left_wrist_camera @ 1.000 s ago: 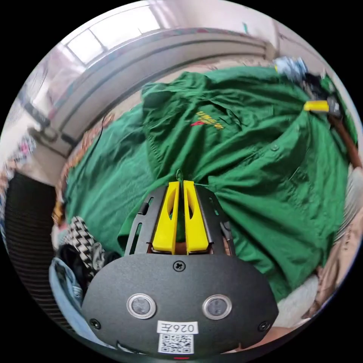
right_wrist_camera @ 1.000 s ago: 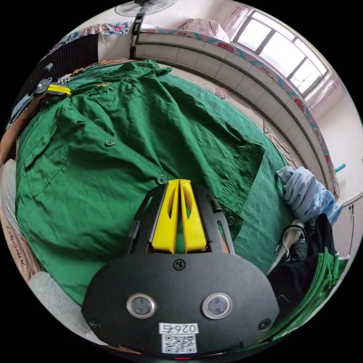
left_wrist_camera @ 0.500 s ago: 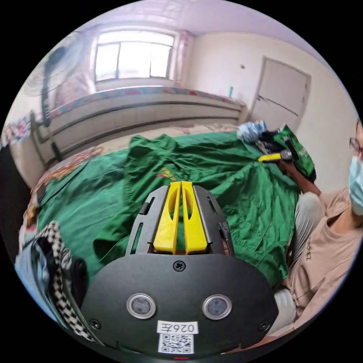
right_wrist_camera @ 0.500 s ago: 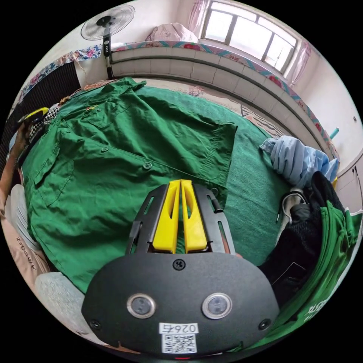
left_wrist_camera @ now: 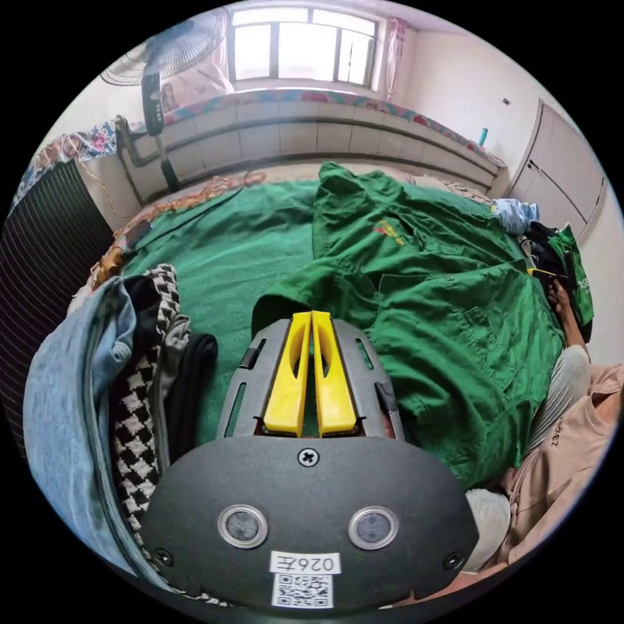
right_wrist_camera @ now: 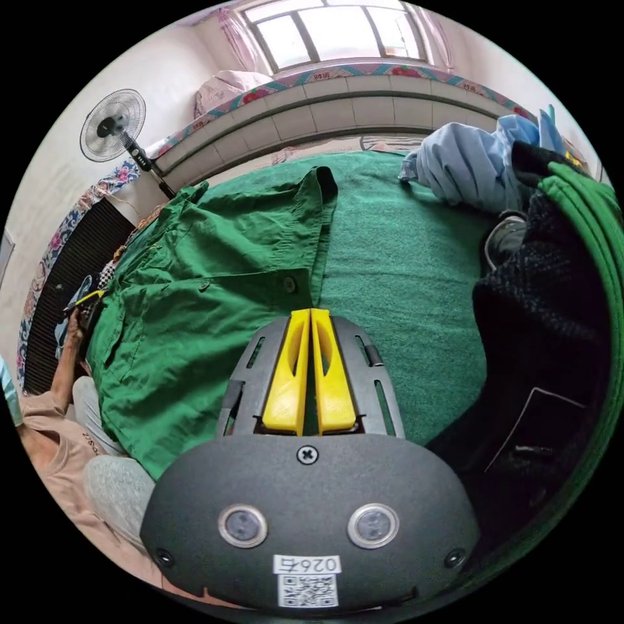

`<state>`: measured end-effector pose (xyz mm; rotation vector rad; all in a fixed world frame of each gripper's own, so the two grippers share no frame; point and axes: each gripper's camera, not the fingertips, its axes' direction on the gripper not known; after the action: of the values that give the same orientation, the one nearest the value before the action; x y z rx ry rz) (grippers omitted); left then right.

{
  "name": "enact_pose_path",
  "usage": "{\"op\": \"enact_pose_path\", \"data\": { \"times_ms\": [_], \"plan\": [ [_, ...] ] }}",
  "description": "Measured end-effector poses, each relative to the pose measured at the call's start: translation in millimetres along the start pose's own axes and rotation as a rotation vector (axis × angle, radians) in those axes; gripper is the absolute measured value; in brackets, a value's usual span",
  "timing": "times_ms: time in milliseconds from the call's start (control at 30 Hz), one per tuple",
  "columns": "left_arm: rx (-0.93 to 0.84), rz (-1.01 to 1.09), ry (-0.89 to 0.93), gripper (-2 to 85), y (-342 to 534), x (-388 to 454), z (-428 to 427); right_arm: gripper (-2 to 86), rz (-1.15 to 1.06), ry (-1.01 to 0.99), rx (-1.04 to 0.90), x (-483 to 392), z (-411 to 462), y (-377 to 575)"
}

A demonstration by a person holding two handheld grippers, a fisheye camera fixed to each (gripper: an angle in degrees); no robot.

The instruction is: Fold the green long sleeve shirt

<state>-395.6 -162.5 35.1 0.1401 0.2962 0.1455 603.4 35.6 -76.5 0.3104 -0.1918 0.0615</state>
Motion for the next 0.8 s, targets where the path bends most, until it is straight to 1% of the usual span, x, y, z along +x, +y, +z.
{"op": "enact_pose_path", "data": {
  "times_ms": [67, 133, 200, 233, 300, 367, 400, 433, 467, 500, 567, 700, 767, 800],
  "plan": [
    [0.161, 0.070, 0.026, -1.0, -8, 33, -43, -0.9, -0.065, 0.064, 0.019, -38, -25, -16],
    [0.203, 0.151, 0.060, -1.0, -16, 66, -59, -0.9, -0.162, 0.081, 0.036, -79, -39, -33],
    [0.156, 0.258, 0.044, -1.0, -22, 97, -59, -0.9, -0.266, 0.091, 0.022, -119, -42, -49],
    [0.103, 0.307, -0.009, -1.0, -21, 111, -51, -0.9, -0.325, 0.100, -0.011, -141, -38, -59],
    [-0.034, 0.325, -0.131, -1.0, -12, 114, -30, -0.9, -0.378, 0.150, -0.091, -161, -25, -67],
    [-0.261, 0.229, -0.309, -0.9, 9, 87, -7, -0.9, -0.391, 0.249, -0.185, -166, -16, -68],
    [-0.288, 0.179, -0.341, -0.9, 15, 76, -8, -0.9, -0.381, 0.251, -0.194, -164, -18, -68],
    [-0.297, 0.084, -0.318, -0.8, 29, 57, -20, -0.9, -0.347, 0.232, -0.194, -160, -32, -67],
    [-0.238, -0.009, -0.223, -0.8, 43, 42, -45, -0.9, -0.316, 0.202, -0.198, -158, -53, -67],
    [-0.192, -0.044, -0.176, -0.8, 49, 38, -58, -0.9, -0.308, 0.185, -0.187, -159, -66, -66],
    [-0.015, -0.096, -0.043, -0.9, 70, 38, -106, -0.9, -0.278, 0.164, -0.087, -171, -128, -58],
    [0.048, -0.011, 0.058, -0.9, 83, 72, -137, -0.9, -0.318, 0.202, 0.094, -223, -225, -42],
    [0.097, 0.045, 0.105, -1.0, 95, 100, -152, -0.9, -0.388, 0.236, 0.217, -275, -282, -28],
    [0.119, 0.059, 0.113, -1.0, 100, 106, -157, -0.9, -0.408, 0.237, 0.245, -288, -293, -23]
  ]
}}
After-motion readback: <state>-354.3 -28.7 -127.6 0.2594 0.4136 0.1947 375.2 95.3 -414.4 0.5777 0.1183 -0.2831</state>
